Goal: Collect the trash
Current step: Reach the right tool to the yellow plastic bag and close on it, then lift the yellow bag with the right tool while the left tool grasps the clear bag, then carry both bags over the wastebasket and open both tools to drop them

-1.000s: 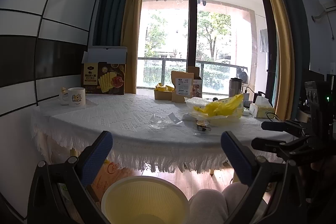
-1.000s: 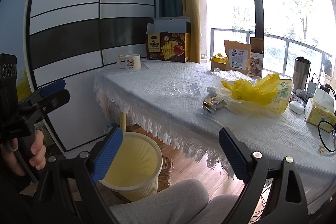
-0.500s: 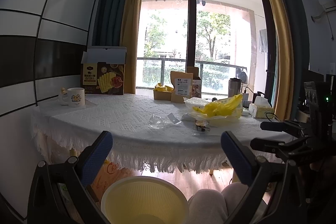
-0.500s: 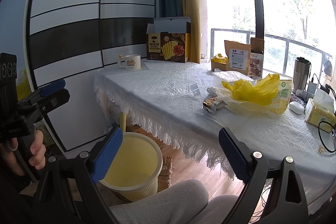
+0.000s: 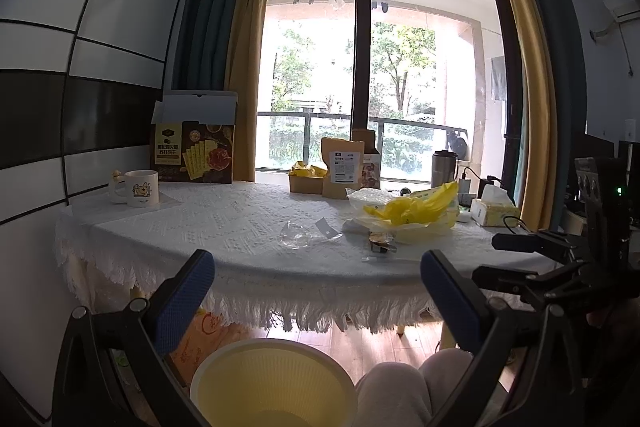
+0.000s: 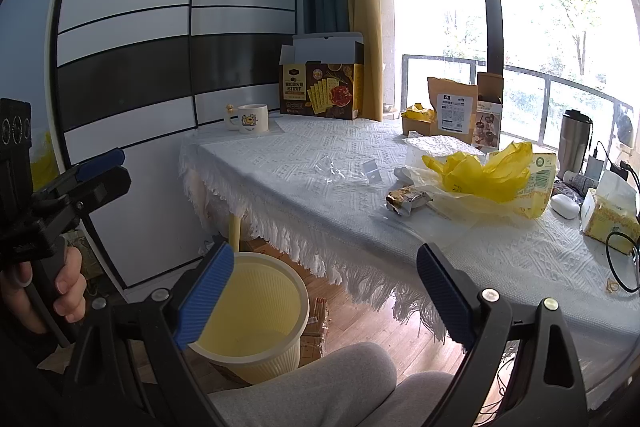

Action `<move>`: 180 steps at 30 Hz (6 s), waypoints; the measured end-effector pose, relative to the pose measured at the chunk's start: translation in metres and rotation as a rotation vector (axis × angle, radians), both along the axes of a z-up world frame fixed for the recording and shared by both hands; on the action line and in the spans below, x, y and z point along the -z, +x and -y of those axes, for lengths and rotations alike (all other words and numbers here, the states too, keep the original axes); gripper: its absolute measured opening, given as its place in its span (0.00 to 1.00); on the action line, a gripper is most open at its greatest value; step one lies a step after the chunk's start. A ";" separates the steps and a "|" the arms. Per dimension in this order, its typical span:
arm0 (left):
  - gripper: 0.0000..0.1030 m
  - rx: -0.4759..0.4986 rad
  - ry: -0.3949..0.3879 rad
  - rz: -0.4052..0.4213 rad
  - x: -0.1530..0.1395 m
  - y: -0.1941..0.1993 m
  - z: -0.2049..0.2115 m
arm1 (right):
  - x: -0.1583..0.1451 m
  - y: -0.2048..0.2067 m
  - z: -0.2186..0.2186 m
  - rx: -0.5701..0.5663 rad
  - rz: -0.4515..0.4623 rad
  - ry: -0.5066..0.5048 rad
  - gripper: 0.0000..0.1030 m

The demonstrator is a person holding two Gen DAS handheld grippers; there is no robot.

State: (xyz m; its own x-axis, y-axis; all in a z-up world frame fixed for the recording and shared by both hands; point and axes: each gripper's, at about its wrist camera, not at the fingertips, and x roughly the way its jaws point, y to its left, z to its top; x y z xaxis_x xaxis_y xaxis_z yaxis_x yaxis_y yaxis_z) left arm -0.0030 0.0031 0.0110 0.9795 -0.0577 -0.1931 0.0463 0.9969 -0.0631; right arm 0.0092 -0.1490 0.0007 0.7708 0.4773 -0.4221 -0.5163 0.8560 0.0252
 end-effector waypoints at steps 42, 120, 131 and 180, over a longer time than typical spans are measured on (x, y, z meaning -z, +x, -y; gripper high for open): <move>1.00 0.072 -0.020 -0.442 0.063 0.324 -0.013 | 0.015 0.174 0.116 0.292 -0.094 -0.057 0.89; 0.38 0.096 -0.068 -0.348 0.033 0.115 -0.042 | -0.042 0.042 0.050 0.121 0.066 0.081 0.04; 0.40 0.084 -0.117 -0.410 0.065 0.098 -0.055 | -0.032 0.030 0.004 -0.004 0.044 0.067 0.04; 0.66 -0.091 -0.147 -0.441 0.089 0.080 -0.126 | 0.069 0.062 -0.129 -0.295 -0.245 -0.126 0.41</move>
